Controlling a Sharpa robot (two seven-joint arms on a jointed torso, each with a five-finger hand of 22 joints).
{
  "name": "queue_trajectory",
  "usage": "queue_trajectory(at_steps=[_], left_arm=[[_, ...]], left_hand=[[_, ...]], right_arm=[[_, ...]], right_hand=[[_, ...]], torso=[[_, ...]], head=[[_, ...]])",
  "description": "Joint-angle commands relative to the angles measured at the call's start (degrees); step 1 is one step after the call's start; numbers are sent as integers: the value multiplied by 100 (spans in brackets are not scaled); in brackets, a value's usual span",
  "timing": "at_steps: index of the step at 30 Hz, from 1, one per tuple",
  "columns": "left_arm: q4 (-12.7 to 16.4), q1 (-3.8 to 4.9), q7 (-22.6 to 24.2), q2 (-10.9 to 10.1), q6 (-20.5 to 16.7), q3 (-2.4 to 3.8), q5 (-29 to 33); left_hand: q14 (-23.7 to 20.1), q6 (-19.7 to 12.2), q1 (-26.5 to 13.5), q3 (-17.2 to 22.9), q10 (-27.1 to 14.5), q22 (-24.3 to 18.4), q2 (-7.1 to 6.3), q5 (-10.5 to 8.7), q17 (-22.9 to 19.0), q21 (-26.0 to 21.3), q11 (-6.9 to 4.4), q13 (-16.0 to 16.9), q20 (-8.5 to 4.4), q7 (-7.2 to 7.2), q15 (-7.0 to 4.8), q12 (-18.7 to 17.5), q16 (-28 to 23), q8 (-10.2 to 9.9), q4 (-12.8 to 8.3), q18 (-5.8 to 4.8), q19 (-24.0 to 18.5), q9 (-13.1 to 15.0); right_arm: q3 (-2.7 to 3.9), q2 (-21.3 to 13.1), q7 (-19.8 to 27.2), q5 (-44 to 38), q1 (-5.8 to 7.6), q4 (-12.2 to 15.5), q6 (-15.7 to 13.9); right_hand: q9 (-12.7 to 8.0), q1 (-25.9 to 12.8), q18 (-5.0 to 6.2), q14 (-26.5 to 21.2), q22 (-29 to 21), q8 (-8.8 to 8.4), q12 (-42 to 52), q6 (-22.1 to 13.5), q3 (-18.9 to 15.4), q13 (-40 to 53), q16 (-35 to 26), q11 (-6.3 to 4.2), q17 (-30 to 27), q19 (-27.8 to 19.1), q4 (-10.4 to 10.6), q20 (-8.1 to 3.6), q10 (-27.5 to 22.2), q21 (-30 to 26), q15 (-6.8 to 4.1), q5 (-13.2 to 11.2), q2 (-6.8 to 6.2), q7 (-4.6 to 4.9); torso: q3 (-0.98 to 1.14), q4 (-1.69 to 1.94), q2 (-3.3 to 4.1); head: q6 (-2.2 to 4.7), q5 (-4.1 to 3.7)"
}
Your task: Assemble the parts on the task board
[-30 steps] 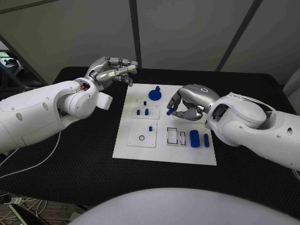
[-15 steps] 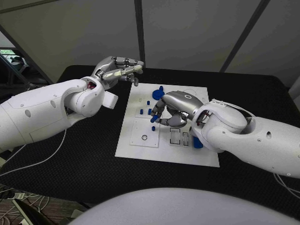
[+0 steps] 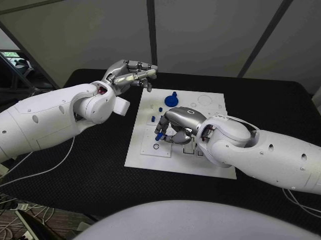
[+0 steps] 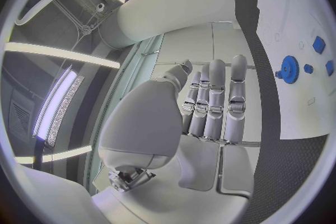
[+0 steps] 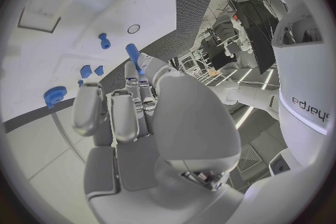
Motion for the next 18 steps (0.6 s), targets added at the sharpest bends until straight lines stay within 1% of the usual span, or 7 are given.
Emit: queue_trajectory(at_steps=[1, 6, 9, 18], left_arm=[[-4, 11, 15, 11, 70, 4, 29], [-9, 11, 14, 16, 72, 4, 29], [-12, 11, 12, 17, 73, 4, 29], [-22, 11, 10, 21, 76, 4, 29]], left_hand=[[-34, -38, 33, -11, -50, -8, 2, -3, 5, -22, 0, 6, 25, 0, 16, 25, -25, -27, -28, 278, 30, -8], [-34, -38, 33, -11, -50, -8, 2, -3, 5, -22, 0, 6, 25, 0, 16, 25, -25, -27, -28, 278, 30, -8], [-34, -38, 33, -11, -50, -8, 2, -3, 5, -22, 0, 6, 25, 0, 16, 25, -25, -27, -28, 278, 30, -8], [-34, -38, 33, -11, -50, -8, 2, -3, 5, -22, 0, 6, 25, 0, 16, 25, -25, -27, -28, 278, 30, -8]], right_arm=[[-12, 44, 53, -90, -7, -40, 197], [-52, 93, 48, -131, -21, -76, 293], [-69, 115, 45, -162, -25, -94, 323], [-88, 169, -8, -287, -39, -153, 437]], right_hand=[[45, 4, -102, 221, 4, 8, -20, 14, 28, 7, 4, 9, -5, 30, -2, -5, 31, 22, -26, 25, 42, 21], [46, 6, -101, 220, 3, 8, -23, 15, 31, 8, 2, 10, -9, 28, -5, -4, 33, 21, -25, 30, 44, 22], [46, 6, -101, 220, 3, 8, -23, 15, 31, 8, 2, 10, -9, 28, -5, -4, 33, 21, -25, 30, 44, 22], [48, 6, -100, 218, -4, 9, -26, 18, 32, 9, -5, 10, -20, 22, -7, -4, 37, 17, -24, 34, 47, 22]], torso=[[-1, -2, 4], [-2, 0, 4], [-2, 3, 5], [-3, -3, -1]], head=[[0, 30], [0, 59], [0, 50], [0, 72]])
